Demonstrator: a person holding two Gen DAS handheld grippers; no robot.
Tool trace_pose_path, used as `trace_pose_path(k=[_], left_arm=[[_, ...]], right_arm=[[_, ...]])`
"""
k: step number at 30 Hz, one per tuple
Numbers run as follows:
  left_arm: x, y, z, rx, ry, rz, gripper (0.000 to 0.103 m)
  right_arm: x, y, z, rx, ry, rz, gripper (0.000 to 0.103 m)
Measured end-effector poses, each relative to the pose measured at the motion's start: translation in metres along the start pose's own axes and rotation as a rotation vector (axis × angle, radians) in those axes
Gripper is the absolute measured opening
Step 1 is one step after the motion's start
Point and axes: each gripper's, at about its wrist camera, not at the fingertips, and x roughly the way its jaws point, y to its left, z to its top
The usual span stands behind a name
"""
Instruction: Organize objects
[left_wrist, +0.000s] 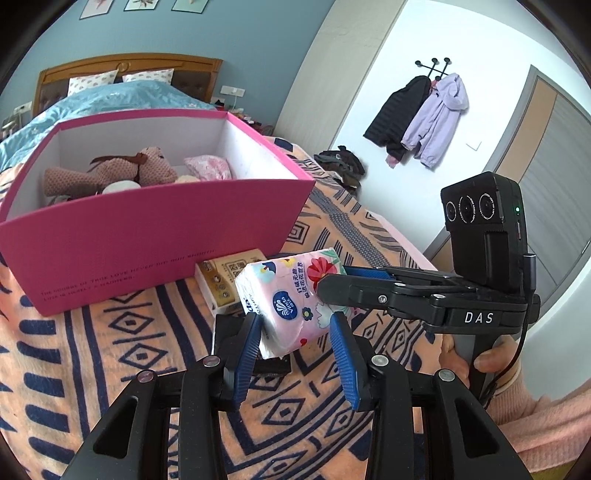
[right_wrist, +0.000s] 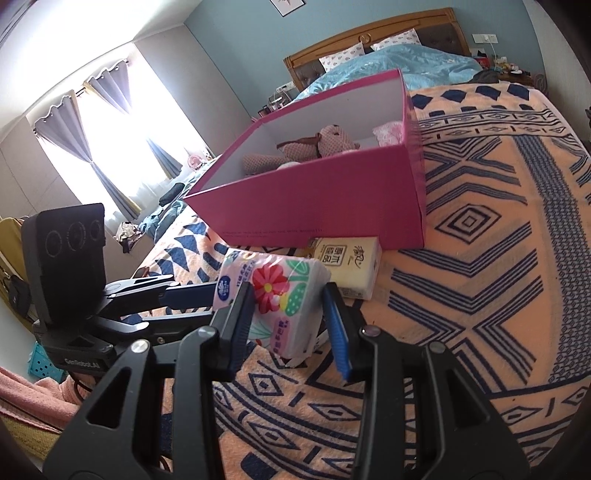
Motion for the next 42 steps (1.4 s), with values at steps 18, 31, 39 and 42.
trace_pose_path(k=[18,31,39,42], left_arm=[[-0.007,-0.01,0.018,0.031,-0.046,0.012,0.038],[-0.009,-0.013,0.028,0.042,-0.066,0.018,0.038],[-0.009,-0.014,0.035,0.044,-0.071,0.02,0.038],[-0.01,-0.015,0.038,0.051,-0.076,0.022,0.038]], right_arm=[[-0.016,0.007,0.016,-0.04,-0.048,-0.008,0.042],[-0.022,0.009,0.028,-0.068,-0.073,-0.013,0.042],[-0.026,0.011,0.035,-0.083,-0.087,-0.011,0.042],[-0.027,0.012,0.039,-0.088,-0.094,-0.014,0.042]])
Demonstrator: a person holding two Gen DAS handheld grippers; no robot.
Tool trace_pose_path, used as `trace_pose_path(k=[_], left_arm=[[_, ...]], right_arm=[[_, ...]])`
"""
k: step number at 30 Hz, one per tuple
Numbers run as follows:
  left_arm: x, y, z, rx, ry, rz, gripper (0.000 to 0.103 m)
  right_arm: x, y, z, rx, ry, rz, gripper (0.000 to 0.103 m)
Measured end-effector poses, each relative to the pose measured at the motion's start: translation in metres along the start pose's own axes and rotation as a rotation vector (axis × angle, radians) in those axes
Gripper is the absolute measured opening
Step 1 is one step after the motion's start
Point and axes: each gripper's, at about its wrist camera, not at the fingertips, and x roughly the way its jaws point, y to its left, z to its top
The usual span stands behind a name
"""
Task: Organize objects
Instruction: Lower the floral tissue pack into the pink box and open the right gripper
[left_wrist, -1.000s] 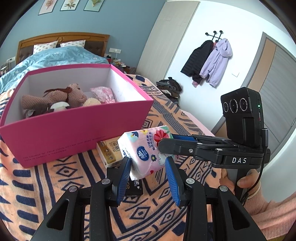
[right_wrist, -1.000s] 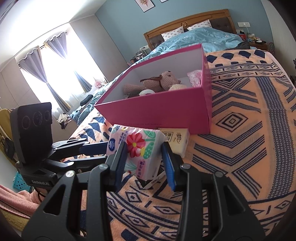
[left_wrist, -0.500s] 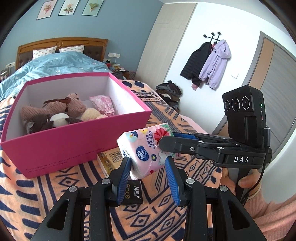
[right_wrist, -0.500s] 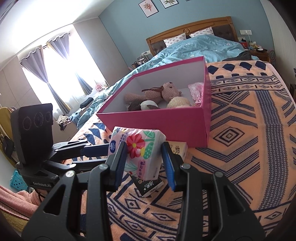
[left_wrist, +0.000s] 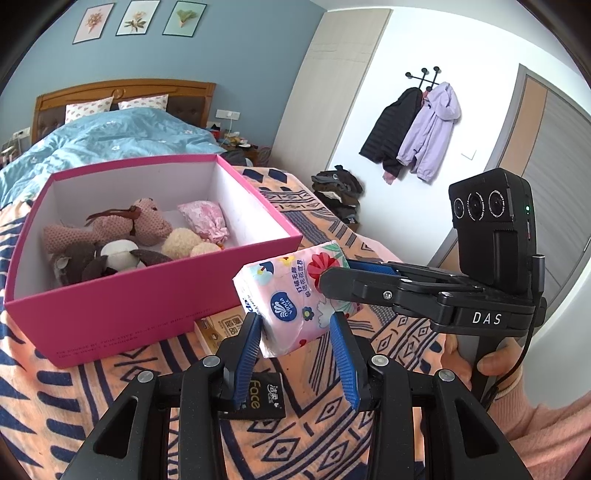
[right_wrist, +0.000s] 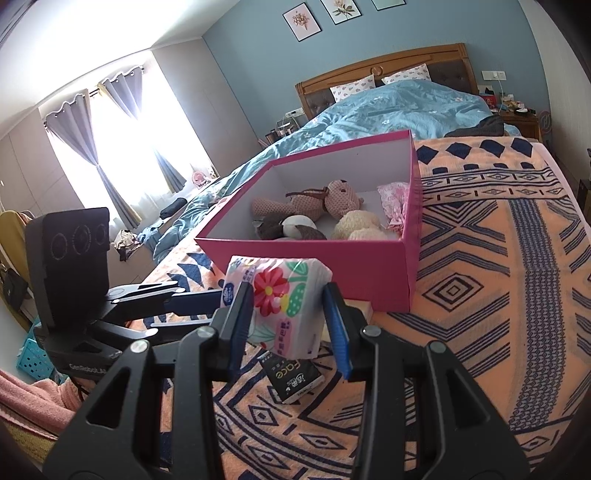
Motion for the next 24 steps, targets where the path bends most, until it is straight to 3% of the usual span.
trace_pose_path(k=[24], left_arm=[[0.002,-0.001,0.019,0.013,-0.038,0.005,0.038]], right_arm=[[-0.006,0.0,0.018,-0.023,-0.039,-0.001,0.042]])
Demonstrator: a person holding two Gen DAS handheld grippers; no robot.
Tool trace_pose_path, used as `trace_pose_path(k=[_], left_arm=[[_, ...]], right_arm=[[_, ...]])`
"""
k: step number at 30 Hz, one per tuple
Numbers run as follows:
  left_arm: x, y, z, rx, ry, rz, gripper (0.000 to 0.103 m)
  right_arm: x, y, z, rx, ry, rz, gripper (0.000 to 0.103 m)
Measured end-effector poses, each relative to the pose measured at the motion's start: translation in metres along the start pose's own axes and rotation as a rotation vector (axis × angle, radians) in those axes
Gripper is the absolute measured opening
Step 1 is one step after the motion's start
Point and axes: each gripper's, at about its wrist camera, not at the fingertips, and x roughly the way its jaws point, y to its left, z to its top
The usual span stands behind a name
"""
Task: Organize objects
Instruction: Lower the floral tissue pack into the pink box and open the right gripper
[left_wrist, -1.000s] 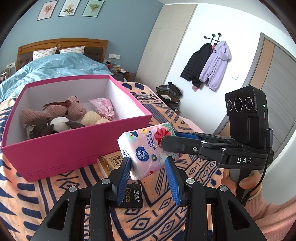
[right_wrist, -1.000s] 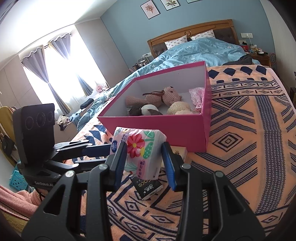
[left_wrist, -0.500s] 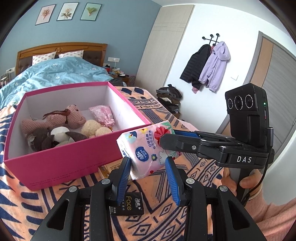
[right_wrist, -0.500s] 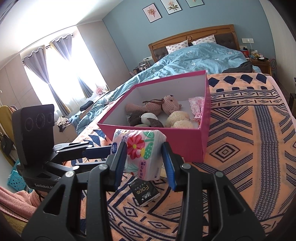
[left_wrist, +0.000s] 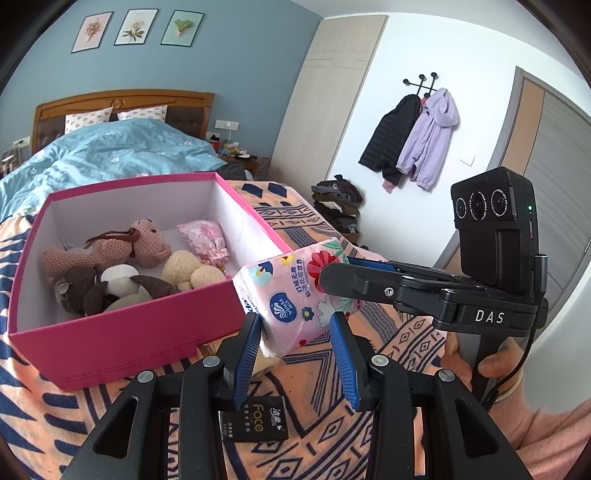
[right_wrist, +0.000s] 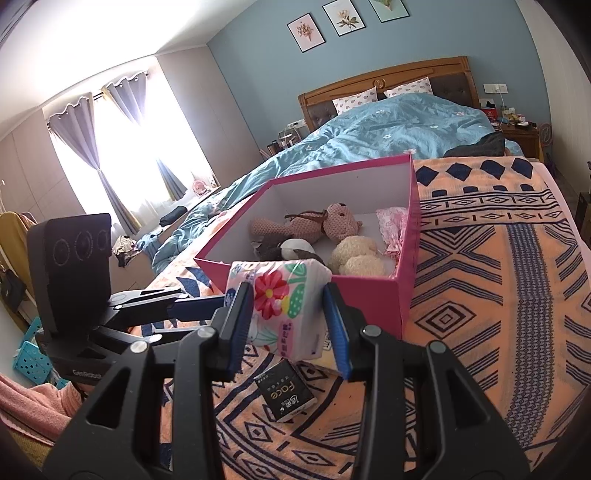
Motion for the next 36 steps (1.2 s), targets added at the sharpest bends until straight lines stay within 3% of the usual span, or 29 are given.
trace_pose_path(k=[36], left_arm=[[0.016,0.021,0.035,0.002,-0.01,0.052,0.038]], right_arm=[[0.026,-0.019,0.043,0.017,-0.012,0.024,0.042]])
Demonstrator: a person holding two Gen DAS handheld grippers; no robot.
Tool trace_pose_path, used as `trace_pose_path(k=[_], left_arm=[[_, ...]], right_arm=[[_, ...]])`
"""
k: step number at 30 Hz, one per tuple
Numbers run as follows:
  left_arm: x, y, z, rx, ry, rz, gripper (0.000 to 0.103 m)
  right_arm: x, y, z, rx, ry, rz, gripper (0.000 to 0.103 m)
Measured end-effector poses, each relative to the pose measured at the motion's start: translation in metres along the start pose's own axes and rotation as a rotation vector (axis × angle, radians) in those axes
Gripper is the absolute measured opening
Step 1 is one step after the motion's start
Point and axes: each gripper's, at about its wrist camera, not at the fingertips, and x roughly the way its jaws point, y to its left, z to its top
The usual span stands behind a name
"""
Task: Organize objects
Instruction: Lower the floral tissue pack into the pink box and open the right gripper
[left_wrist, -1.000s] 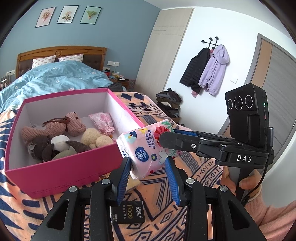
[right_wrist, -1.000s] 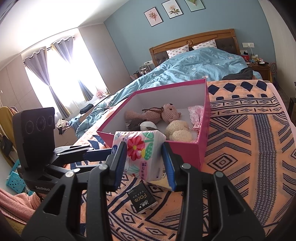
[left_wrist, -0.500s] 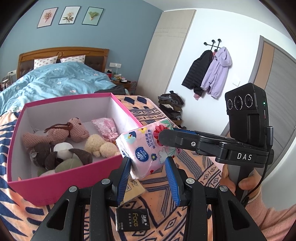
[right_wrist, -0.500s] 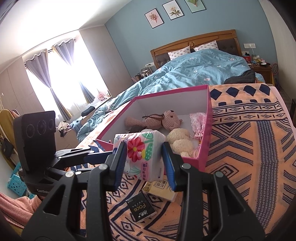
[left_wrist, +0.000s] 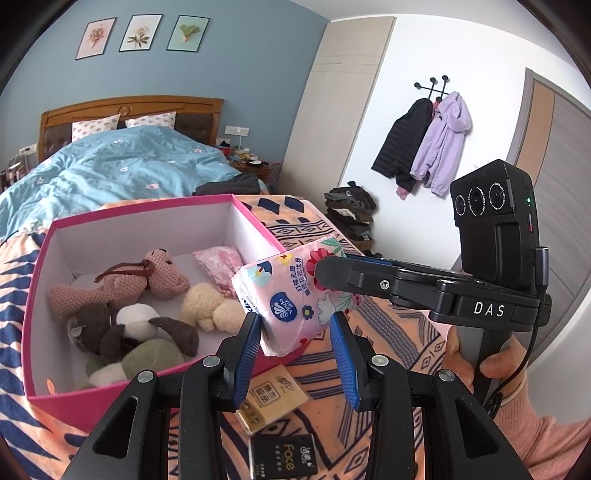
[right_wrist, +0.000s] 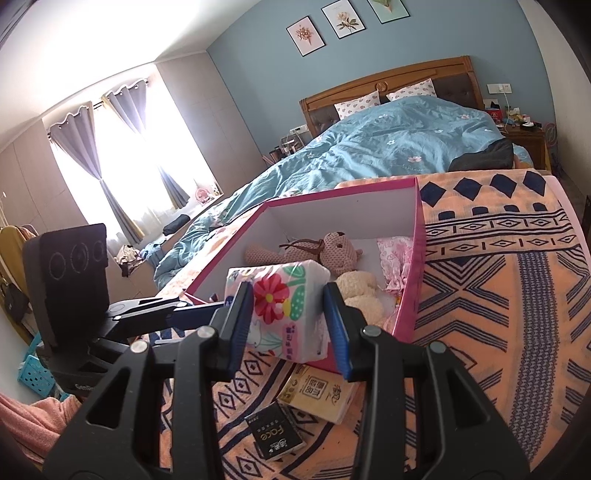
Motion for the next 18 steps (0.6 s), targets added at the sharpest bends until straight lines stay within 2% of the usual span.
trace_pose_path(k=[8,18], left_arm=[[0.013,0.017,0.007,-0.061,0.026,-0.005,0.038],[0.029,0.031,0.01,-0.077,0.058,0.026,0.038]], right_arm=[[0.015,-0.008,0.005,0.015,0.019,-0.011,0.042],[0.036,-0.02,0.008,0.028,0.059,-0.043,0.042]])
